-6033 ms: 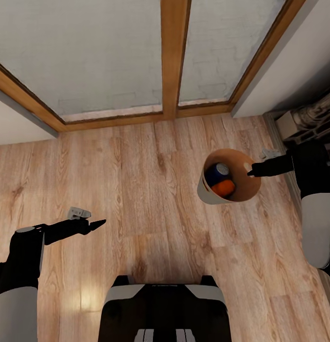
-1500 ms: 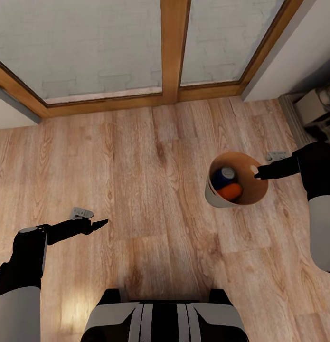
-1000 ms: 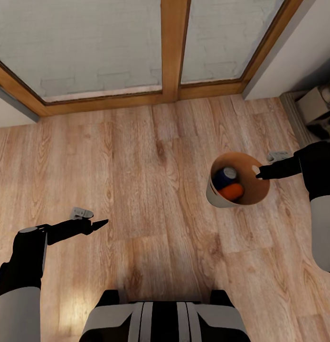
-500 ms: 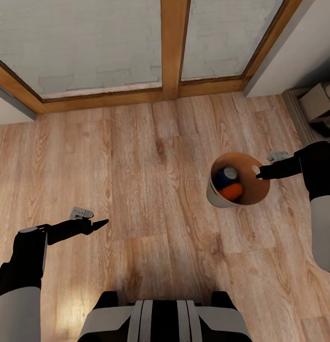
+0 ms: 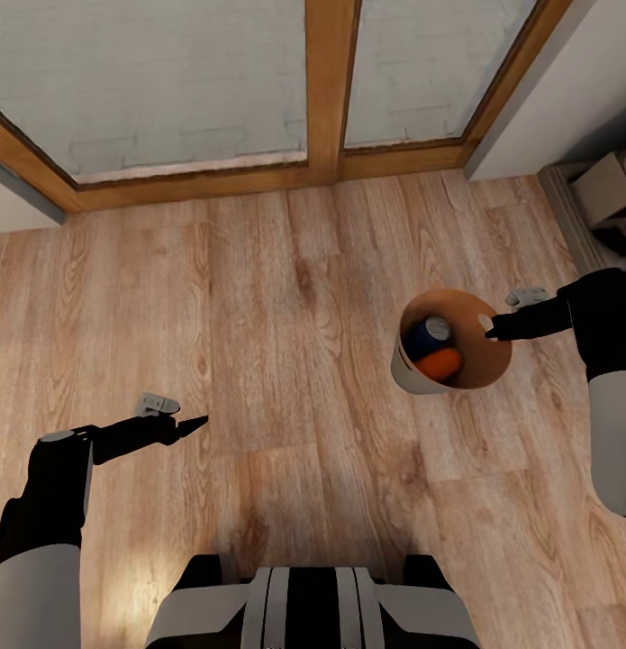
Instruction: Put the three can of soda from the living room inside the tash can in the kitchen.
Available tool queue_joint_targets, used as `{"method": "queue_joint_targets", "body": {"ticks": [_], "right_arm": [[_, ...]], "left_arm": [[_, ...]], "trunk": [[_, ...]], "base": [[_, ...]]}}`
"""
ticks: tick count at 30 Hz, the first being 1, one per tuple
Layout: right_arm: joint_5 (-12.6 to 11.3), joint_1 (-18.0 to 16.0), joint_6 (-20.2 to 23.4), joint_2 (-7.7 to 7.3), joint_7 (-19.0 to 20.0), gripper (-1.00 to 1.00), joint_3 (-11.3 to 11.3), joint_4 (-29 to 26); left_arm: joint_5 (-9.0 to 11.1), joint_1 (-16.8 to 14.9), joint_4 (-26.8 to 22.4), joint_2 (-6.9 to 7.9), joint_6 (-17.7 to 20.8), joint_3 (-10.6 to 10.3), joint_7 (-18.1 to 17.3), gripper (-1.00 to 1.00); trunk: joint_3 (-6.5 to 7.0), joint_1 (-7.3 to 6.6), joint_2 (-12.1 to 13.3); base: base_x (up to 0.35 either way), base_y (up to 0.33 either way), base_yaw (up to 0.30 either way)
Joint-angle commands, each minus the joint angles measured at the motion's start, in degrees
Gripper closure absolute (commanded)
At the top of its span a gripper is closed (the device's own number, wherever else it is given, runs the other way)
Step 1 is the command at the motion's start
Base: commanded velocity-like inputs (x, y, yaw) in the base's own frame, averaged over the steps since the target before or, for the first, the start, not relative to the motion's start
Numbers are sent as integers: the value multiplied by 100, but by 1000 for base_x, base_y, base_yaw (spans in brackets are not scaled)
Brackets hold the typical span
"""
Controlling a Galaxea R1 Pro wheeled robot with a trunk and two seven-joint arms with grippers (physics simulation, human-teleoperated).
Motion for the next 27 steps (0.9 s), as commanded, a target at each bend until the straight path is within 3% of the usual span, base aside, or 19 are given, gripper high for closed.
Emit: {"method": "queue_joint_targets", "body": {"ticks": [1, 8, 16, 24, 27], "right_arm": [[-99, -2, 73, 0, 39, 100, -3, 1], [-99, -2, 73, -8, 39, 100, -3, 1], [-99, 83, 73, -10, 33, 100, -4, 1], [-99, 120, 73, -14, 30, 100, -5, 1], [-99, 121, 73, -17, 30, 100, -3, 1]], "left_arm": [[1, 1, 1, 0, 0, 0, 1, -100], [1, -2, -3, 0, 1, 0, -2, -100], [8, 2, -8, 0, 6, 0, -21, -100], [1, 0, 4, -1, -2, 0, -3, -100], [7, -2, -6, 0, 3, 0, -17, -100]], "trunk": [[-18, 22, -42], [-144, 175, -322], [-144, 175, -322], [-287, 351, -643], [-287, 351, -643]], "base": [[0, 0, 0], [0, 0, 0], [0, 0, 0], [0, 0, 0], [0, 0, 0]]}}
